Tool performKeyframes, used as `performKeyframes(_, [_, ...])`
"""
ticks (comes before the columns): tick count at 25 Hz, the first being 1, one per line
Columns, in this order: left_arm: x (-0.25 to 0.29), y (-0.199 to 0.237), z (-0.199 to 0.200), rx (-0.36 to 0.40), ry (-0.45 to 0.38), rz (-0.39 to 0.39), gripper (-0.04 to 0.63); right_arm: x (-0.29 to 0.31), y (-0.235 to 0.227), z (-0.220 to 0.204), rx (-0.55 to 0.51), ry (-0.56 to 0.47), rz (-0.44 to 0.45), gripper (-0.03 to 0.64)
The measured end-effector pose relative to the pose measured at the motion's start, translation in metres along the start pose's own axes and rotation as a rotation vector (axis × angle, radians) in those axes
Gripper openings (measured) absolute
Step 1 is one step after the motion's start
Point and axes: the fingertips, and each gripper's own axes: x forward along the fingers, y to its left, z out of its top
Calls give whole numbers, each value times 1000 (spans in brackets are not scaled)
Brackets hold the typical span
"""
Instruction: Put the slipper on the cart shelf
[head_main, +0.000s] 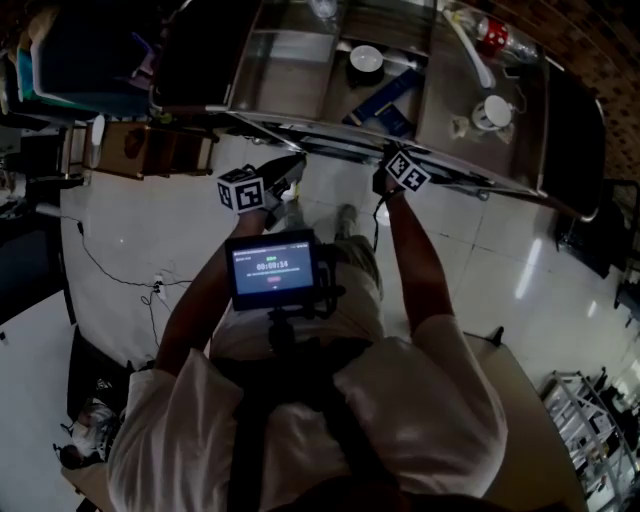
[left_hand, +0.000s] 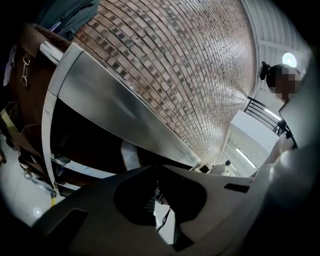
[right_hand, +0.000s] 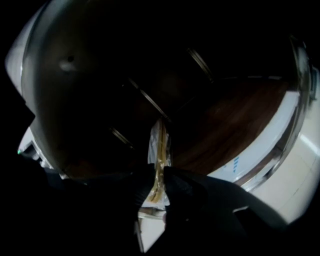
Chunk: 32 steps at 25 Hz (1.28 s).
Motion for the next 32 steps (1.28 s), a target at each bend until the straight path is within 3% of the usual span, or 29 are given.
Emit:
performKeyframes(1, [0,0,1,4,-3,-1,2,2,-3,-1,-33,17,-16,96])
performKeyframes(3, [-1,-1,3,9,-11,-6,2,3,-9,-3,-118,45,-56,239])
performKeyframes(6, [-2,-2,4,11,-27,-19,2,-8,-12,4,-230,43,-117,291])
performKeyframes(11, [-11,-3,11,30,-75,-56,2,-27,-19,-2,-234,41,-177,419])
performKeyframes(16, [-11,-11,10,1,-128,-119,2,-69,-18,-14,-260,71,-177,417])
performKeyframes(21, [-12,-11,27,0,-182,-152,2,-113,8,-22,-236,95,-19,392])
performKeyframes(24, [-19,-9,24,-50,-212,-154,2,-157,28,-18,-200,45,78,337])
performKeyframes(27, [-24,-10,33,-107,-266,-189,2,-190,45,16,-203,-45,107,337])
performKeyframes(30, [-34,-19,43,-67,-306,-183,2,-223,66,60,-177,-165,114,336])
performKeyframes(32, [-47,-32,54,6,-357,-173,2,-245,84,85,-184,-234,133,333])
